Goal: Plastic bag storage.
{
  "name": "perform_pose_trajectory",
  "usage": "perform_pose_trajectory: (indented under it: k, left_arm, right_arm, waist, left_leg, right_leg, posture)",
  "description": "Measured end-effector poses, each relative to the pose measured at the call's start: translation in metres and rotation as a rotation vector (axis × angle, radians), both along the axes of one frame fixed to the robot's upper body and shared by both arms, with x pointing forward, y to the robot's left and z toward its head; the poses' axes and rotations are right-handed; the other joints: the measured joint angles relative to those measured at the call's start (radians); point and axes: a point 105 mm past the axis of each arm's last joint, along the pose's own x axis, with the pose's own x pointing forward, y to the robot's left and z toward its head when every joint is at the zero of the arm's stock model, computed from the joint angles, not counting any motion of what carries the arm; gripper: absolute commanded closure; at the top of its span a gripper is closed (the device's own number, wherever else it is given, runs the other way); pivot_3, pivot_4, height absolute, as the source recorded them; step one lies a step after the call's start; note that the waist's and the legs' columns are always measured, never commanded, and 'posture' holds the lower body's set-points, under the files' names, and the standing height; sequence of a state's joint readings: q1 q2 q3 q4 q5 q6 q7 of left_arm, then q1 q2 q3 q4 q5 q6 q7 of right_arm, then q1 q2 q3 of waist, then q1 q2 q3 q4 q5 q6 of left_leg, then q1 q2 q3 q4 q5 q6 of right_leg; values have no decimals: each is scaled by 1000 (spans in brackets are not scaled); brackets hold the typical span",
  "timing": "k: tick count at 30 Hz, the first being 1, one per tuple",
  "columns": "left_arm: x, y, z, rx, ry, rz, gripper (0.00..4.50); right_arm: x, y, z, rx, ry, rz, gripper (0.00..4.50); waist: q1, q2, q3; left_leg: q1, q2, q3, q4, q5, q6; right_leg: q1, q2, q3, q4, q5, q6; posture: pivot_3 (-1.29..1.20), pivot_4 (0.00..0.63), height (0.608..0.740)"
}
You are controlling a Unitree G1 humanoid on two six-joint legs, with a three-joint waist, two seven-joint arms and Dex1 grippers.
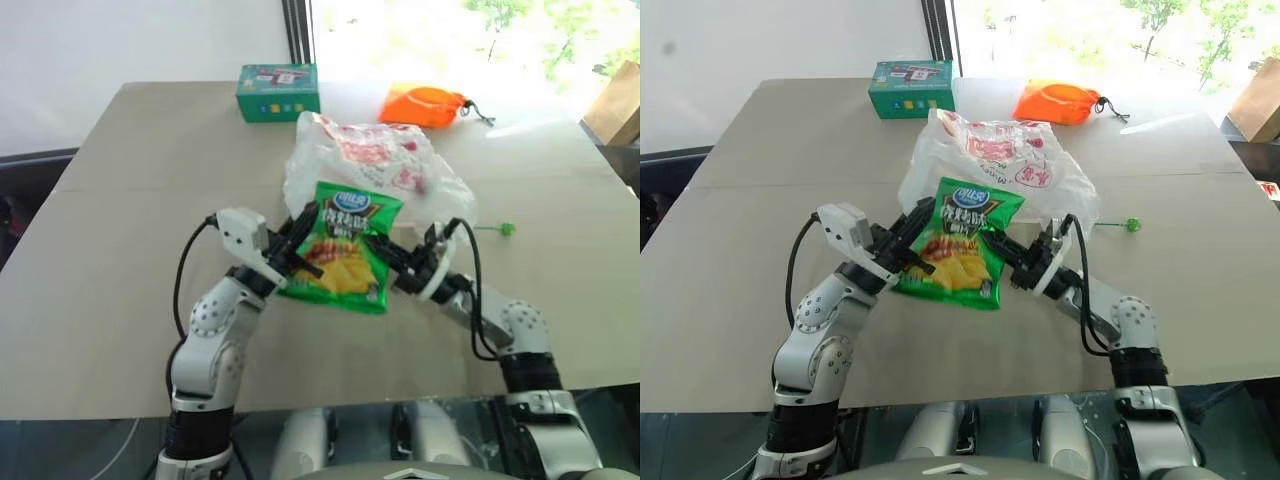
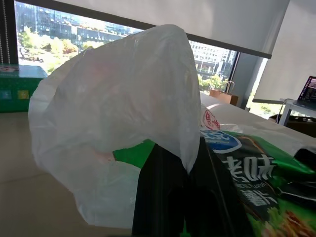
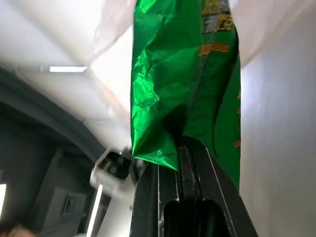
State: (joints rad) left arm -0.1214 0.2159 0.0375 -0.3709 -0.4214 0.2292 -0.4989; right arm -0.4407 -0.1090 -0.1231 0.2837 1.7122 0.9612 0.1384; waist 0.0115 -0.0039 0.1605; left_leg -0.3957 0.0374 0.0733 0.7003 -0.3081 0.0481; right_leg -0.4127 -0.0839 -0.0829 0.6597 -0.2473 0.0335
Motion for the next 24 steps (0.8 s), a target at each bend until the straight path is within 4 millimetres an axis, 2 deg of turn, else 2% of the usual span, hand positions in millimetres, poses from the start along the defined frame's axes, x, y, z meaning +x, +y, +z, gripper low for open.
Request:
perform_pose_trajectory:
  k: [6,9,12,15,17,20,21,22,24]
  left_arm:
    - [-9,-7,-11,66,15,-83,4500]
    - [-13,-11,-14,83,13,-115,4500]
    - [-14,-10,-15,109,5,-133,4500]
    - [-13,-10,-17,116,9,-139,4500]
    - [-12,-9,-20,122,16,-139,4500]
    - [-10,-14,-19,122,7,-149,4500]
    - [-10,-16,-18,121,1,-154,4500]
    - [-10,-17,-18,119,-1,-155,4500]
    - [-9,-17,-19,117,-1,-151,4500]
  right_arm:
    - [51,-17,18,41,52,-161,4464]
    - [66,-23,30,54,36,-204,4464]
    - [97,-37,39,71,69,-346,4464]
    - [115,-39,54,112,69,-443,4464]
    - [120,-30,65,132,50,-465,4464]
    - [120,2,69,70,21,-473,3673]
    - [116,19,66,-24,-24,-452,3407]
    - [112,31,64,-106,-71,-426,2869]
    - [90,66,50,-423,-307,-311,2133]
  waist:
    - [-2,1,0]
    - [-2,1,0]
    - [-5,1,0]
    - [-10,2,1]
    - [-20,2,1]
    - [-29,2,1]
    - [-31,2,1]
    - [-32,2,1]
    - [-32,2,1]
  left_leg:
    - [-1,0,1,0,0,0]
    - [-1,0,1,0,0,0]
    - [-1,0,2,0,0,0]
    - [-1,0,2,0,0,0]
    - [-2,1,2,0,0,0]
    - [-2,1,2,-1,0,0]
    - [-2,1,2,-1,0,0]
    - [-2,1,2,-1,0,0]
    - [-2,1,2,-1,0,0]
  right_leg:
    - [-2,0,1,1,0,0]
    - [-2,0,0,0,0,0]
    - [-2,0,1,1,0,0]
    - [-2,0,1,1,0,0]
    - [-2,0,1,1,0,0]
    - [-3,0,1,1,0,0]
    - [-3,0,1,1,0,0]
    - [-3,0,1,1,0,0]
    - [-4,-1,2,1,0,0]
  posture:
    - [0,150,740]
    - [0,150,740]
    - [0,150,740]
    - [0,150,740]
    - [0,150,740]
    - [0,150,740]
    - [0,150,740]
    - [0,150,740]
    - [0,150,740]
